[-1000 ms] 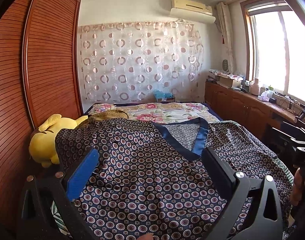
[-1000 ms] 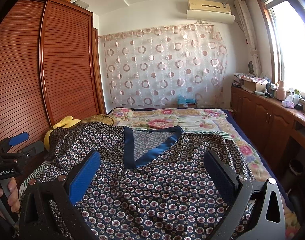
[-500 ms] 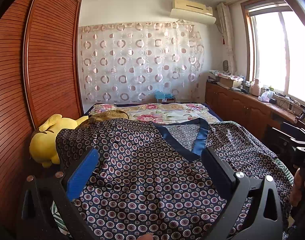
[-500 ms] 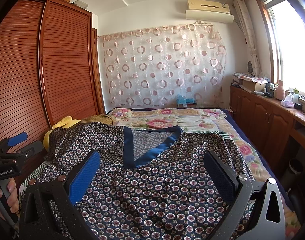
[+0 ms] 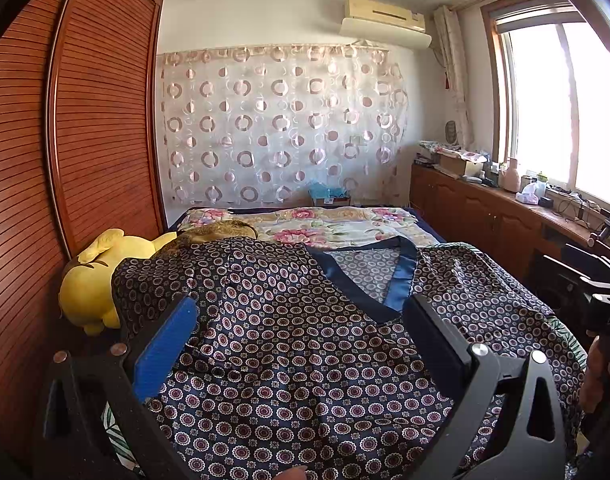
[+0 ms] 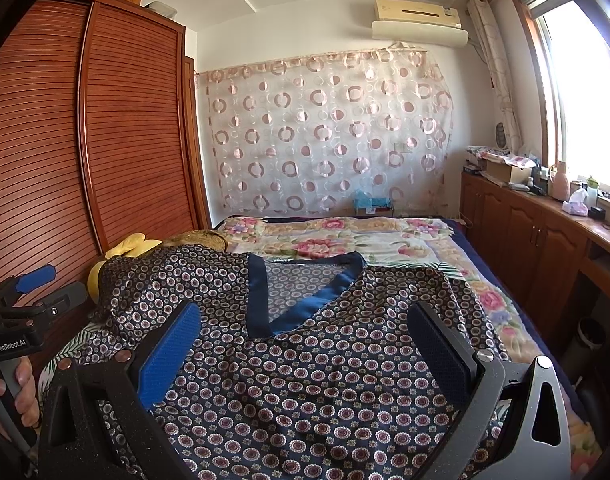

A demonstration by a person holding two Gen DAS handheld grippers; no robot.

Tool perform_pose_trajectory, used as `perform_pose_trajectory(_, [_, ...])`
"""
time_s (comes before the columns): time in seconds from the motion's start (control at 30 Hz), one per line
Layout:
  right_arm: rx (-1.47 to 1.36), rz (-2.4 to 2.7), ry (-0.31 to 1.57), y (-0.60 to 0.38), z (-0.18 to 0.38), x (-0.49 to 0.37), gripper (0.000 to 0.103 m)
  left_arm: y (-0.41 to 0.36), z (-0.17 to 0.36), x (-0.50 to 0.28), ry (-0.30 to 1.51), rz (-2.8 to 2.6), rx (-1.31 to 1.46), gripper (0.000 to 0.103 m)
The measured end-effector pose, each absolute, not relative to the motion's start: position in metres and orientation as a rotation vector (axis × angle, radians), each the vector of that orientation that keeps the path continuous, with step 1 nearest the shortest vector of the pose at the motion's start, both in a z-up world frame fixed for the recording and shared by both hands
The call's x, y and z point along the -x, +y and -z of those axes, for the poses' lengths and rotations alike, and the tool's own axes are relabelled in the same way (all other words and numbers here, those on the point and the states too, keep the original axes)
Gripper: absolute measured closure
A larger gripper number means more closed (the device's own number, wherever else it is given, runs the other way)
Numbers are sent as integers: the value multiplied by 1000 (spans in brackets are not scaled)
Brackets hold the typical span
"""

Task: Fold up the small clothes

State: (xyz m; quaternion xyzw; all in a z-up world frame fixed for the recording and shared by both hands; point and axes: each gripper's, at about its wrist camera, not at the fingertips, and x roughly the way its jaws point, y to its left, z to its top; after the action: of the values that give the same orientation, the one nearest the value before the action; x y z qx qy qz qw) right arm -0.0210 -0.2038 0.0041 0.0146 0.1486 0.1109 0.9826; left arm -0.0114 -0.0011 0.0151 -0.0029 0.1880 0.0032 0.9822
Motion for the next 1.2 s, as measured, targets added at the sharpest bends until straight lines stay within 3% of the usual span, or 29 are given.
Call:
perform_pose_trajectory(0.67, [-28,-232,307,-201,-2,18,0,-1,-16,14,380,-8,5,0])
perform_pose_trajectory(1.2, [13,-285,464,-178,21,-31,0,45,3,4,443,-82,35,0])
